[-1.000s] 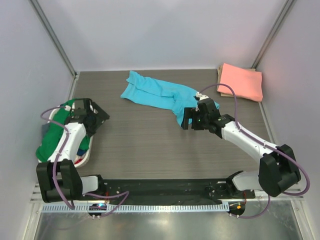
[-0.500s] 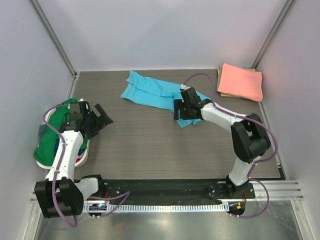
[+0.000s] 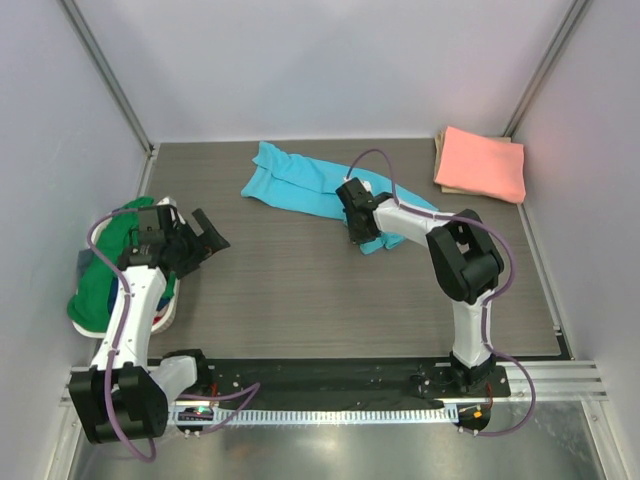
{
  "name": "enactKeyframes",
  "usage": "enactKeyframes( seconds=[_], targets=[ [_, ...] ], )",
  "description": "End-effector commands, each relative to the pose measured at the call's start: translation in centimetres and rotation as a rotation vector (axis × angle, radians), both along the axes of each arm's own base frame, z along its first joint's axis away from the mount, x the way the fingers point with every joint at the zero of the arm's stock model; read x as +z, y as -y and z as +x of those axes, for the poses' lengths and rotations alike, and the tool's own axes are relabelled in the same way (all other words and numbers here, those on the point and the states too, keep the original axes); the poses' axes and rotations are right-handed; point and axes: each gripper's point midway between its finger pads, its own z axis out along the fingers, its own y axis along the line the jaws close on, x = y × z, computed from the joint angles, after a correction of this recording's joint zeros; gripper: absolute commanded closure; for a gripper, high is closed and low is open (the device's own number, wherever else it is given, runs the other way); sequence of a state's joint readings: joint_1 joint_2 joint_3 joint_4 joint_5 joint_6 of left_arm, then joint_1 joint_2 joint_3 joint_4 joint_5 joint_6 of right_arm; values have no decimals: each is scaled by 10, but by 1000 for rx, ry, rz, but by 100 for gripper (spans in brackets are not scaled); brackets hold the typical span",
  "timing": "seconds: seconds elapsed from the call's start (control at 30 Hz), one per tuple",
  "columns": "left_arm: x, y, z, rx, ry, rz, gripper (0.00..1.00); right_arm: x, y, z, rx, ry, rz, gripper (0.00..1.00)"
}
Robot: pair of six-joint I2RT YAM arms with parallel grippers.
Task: Fold and stack the t-shirts
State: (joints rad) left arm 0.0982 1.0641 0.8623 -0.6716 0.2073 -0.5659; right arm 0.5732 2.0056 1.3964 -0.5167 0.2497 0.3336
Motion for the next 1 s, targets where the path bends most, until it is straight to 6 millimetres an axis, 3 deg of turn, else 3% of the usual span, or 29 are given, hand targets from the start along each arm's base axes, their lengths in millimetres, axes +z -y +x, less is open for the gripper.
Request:
enactKeyframes(
  seconds=[0.0,0.03,0.1,0.13,0.17,0.2,0.23,0.27,0.33,0.37,0.4,0.43,0.47,0.5,0.53,0.6,0.7,0.73,0.77,0.97],
  targets=[
    [6,5,0,-36,30,-6,0,-20,29,-24,-33,-86,-110,90],
    [6,4,1,-27,33,-4,0,-13,30,-26,-34,-74,-99,99],
    [7,-1,2,11,38,10,0,-16,40,-46,-42,-95,-113,99],
    [9,-2,4,42,39,-3,0,6,41,-48,-68,-43,-80,99],
    [10,-3,7,62,42,-12,0,3,54,-66,-92,-53,-99,99],
    [10,-6,11,91,50,-5,0,14,64,-71,-127,-14,-115,99],
    [16,-5,18,116,59,-17,0,39,68,-75,-182,51,-63,99],
    [17,-5,24,126,65,-14,0,41,81,-89,-208,62,-71,99],
    [19,-4,49,158,74,-8,1,57,95,-99,-258,113,-60,99],
    [17,-2,60,159,70,-13,2,75,101,-106,-296,170,-12,99],
    [5,1,78,159,51,-19,2,80,105,-109,-313,191,6,99],
    [8,4,94,161,62,-21,3,84,108,-114,-323,207,26,99],
    [6,16,108,150,75,-34,3,97,110,-117,-345,244,65,99],
    [-22,22,120,145,6,-30,4,102,112,-118,-354,261,77,99],
    [-19,34,135,123,18,-34,5,104,111,-119,-351,265,91,99],
    [-34,52,155,102,3,-46,6,108,112,-119,-341,271,93,99],
    [-69,89,182,50,-46,-41,9,114,112,-117,-324,276,99,99],
    [-64,96,196,45,-25,-42,11,116,111,-116,-322,280,104,99],
    [-88,98,200,50,-68,-21,11,119,109,-115,-314,280,116,99],
    [-117,98,226,122,-98,18,22,130,102,-113,-277,282,152,99]
  ],
)
